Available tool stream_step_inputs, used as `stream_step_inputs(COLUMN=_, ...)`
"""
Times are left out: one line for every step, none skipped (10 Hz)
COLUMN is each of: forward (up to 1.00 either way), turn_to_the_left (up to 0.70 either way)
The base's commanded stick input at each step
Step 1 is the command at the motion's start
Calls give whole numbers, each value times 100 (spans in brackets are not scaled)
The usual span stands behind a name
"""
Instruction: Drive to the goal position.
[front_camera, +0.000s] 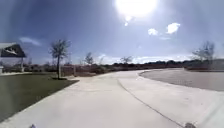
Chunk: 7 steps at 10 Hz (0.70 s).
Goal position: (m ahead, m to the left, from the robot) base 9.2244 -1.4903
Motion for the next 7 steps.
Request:
stream_step_inputs(forward=100, turn_to_the_left=0)
stream_step_inputs(forward=100, turn_to_the_left=0)
stream_step_inputs(forward=100, turn_to_the_left=0)
stream_step_inputs(forward=100, turn_to_the_left=0)
stream_step_inputs(forward=100, turn_to_the_left=0)
stream_step_inputs(forward=100, turn_to_the_left=0)
stream_step_inputs(forward=100, turn_to_the_left=0)
